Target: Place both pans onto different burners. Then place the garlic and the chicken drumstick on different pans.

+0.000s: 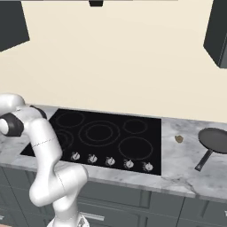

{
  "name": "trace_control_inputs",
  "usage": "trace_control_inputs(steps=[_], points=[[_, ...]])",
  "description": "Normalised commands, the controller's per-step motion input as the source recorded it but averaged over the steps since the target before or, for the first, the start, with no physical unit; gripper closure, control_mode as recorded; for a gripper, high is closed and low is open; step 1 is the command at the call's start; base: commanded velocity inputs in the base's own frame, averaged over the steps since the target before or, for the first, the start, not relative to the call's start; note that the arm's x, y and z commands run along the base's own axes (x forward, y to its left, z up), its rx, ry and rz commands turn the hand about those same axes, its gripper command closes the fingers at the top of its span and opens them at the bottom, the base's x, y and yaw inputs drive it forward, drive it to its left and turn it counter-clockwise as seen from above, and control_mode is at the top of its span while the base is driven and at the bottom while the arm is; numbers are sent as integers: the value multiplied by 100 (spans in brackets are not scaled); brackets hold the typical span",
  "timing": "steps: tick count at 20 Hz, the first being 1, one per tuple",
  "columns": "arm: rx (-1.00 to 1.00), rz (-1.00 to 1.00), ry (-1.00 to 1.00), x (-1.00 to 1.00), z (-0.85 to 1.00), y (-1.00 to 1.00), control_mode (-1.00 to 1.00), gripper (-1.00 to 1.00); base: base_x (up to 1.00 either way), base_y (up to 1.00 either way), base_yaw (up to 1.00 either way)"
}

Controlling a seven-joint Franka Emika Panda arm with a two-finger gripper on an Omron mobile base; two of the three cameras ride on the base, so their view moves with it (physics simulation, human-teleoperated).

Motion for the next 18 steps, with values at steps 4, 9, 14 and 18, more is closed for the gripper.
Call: trace_control_inputs(steps=[4, 9, 14, 18], points=[[0, 0, 0, 9, -20, 14, -100, -100, 0, 0, 0], [1, -3, 0, 0, -25, 21, -100, -100, 0, 0, 0], [0, -4, 0, 7, -17, 24, -100, -100, 0, 0, 0], [0, -2, 0, 5, -14, 19, -100, -100, 0, 0, 0]])
